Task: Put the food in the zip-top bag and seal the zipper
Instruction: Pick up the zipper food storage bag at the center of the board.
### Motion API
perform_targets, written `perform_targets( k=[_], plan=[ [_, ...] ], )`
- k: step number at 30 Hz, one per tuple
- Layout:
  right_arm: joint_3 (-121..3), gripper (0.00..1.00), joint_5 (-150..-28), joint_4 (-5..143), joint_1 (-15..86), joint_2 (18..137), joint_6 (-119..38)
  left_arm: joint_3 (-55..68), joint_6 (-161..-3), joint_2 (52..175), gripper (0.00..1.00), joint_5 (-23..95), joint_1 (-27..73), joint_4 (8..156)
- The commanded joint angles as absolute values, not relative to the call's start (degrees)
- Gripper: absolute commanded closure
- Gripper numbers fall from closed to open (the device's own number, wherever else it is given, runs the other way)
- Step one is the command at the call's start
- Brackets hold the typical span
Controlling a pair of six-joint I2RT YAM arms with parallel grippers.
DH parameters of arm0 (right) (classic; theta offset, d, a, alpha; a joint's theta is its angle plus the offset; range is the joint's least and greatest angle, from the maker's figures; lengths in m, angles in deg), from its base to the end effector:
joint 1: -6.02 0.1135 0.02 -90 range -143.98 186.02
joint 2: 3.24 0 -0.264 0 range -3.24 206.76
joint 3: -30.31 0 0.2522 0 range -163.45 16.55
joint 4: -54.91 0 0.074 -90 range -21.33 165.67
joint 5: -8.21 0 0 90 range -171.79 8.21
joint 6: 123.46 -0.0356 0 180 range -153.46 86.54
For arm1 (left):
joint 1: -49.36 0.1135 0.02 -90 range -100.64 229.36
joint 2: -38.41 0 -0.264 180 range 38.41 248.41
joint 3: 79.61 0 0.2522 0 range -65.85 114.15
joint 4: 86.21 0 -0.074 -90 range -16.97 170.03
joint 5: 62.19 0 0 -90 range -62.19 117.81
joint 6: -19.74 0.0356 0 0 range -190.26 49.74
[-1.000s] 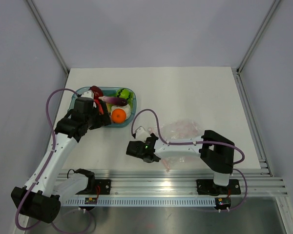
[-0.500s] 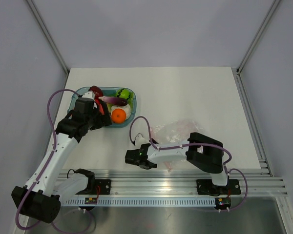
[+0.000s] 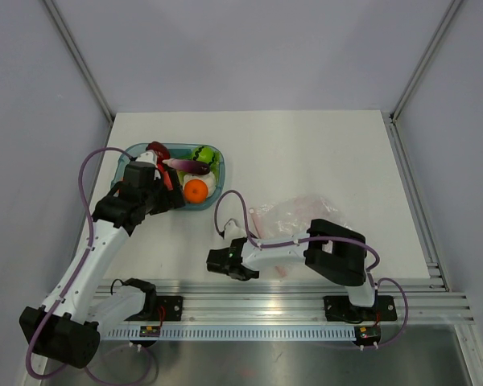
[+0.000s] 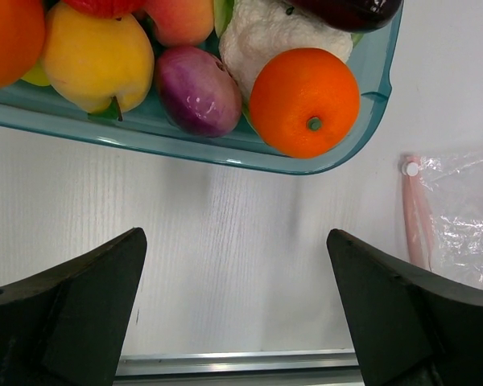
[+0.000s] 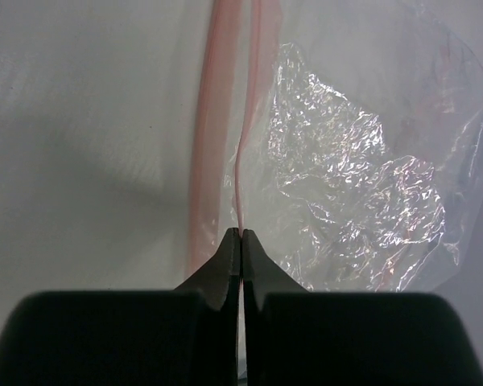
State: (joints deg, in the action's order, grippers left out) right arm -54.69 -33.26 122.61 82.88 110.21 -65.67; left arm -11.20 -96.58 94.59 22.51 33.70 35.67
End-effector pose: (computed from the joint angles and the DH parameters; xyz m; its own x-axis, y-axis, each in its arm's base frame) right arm 0.1024 0.3215 0.1385 -0.5447 -0.7806 -0.3065 -0.4406 0.5773 -0.6874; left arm 0.1893 -0.0497 0.3077 -0.7114 -0.2591 -0.6533 -0.1211 0.9609 -0.2492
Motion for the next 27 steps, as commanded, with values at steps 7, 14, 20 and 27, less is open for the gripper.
perform_targets(
  k=[7,14,20,27],
  plan=[
    [-56.4,1.0,-33.71,118.7,81.97,98.38,-66.51,-12.23,-95.13,93.78,0.01,32.98,33.98,40.82],
    [-59.73,1.0,-41.27,111.57,76.96,87.38,-65.36,-17.5,-98.29,92.9,0.05,44.58,33.55,49.08],
    [-60.09,1.0,-45.66,108.4,74.4,86.24,-66.86,-23.39,-111.27,92.37,0.07,48.11,26.62,61.38],
    [-57.72,1.0,-49.53,106.21,73.79,83.51,-69.4,-27.61,-117.37,95.97,0.08,44.95,19.93,70.53]
  ],
)
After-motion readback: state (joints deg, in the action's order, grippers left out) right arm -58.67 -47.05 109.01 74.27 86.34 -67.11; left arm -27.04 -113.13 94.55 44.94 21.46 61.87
